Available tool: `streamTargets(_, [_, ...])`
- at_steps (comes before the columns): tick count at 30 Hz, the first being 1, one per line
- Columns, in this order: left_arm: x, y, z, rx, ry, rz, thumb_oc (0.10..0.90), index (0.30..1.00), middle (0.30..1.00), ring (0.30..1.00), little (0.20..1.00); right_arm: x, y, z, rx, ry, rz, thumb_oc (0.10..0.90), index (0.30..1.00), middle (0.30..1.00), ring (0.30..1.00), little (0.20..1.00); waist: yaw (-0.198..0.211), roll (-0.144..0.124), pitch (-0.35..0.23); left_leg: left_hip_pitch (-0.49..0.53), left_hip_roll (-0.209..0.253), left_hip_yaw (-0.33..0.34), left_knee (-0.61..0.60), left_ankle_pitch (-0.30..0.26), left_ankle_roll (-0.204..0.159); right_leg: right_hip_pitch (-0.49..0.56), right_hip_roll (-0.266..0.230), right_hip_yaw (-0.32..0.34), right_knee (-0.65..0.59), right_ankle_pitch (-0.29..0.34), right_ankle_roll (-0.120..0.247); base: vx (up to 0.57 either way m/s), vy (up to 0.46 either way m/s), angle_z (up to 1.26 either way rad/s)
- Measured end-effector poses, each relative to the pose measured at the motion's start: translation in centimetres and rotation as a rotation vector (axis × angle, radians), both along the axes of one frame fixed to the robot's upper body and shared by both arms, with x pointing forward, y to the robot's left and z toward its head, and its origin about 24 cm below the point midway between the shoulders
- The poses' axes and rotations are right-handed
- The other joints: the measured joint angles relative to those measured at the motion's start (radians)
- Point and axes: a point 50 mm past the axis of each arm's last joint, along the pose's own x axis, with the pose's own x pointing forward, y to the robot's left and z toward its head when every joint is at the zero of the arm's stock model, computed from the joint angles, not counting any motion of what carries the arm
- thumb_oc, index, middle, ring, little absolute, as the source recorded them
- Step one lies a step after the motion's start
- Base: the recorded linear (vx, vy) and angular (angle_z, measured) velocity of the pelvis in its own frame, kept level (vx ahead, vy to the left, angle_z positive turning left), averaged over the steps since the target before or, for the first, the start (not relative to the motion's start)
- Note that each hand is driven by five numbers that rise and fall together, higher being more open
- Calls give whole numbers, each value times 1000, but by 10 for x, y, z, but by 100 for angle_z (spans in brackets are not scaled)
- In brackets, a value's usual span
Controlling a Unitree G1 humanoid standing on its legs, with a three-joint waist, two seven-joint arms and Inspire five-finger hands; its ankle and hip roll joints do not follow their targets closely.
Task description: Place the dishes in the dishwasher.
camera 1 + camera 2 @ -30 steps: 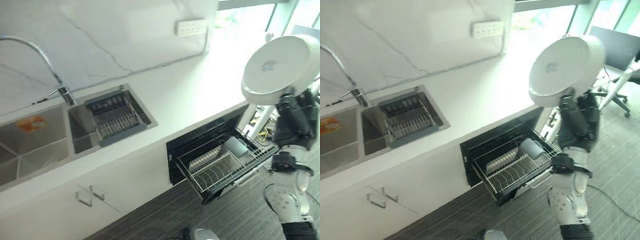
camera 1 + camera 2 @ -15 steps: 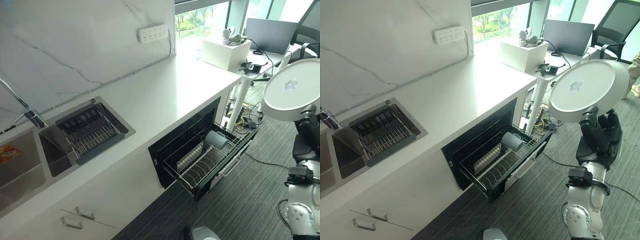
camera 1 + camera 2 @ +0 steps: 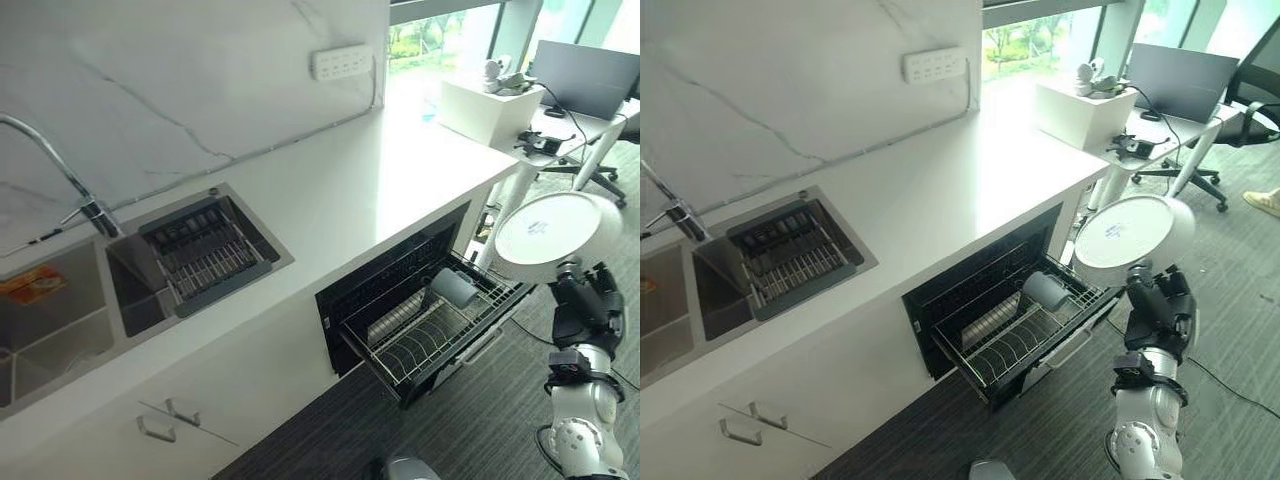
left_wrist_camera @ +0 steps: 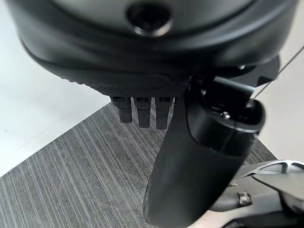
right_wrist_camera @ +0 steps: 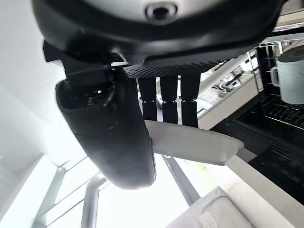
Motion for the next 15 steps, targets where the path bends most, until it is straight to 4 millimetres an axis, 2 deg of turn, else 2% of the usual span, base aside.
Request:
streamTargets(6, [7, 1, 1, 1, -25, 15, 800, 900, 900, 900, 900, -1, 6, -23, 22, 108, 12, 400, 300, 300, 300, 300, 35, 0, 0, -20, -18, -30, 14, 1, 14, 1, -25, -25, 15, -12, 4, 60, 10, 18])
streamTargets(11, [8, 2, 1, 5, 0, 31, 800, 900, 900, 900, 900, -6, 13, -56, -1, 288, 45, 400, 300, 300, 300, 300, 48, -3, 4, -26, -30, -45, 14, -1, 18, -1, -40, -38, 21, -21, 10, 66, 16, 9])
streamTargets(15, [21, 1, 1, 1, -33, 51, 800, 900, 900, 900, 900, -9, 15, -64, -17, 357, 14, 400, 300, 300, 300, 300, 53, 4, 42, -32, -36, -55, 15, 2, 24, -2, -48, -49, 23, -21, 11, 19, 14, 9])
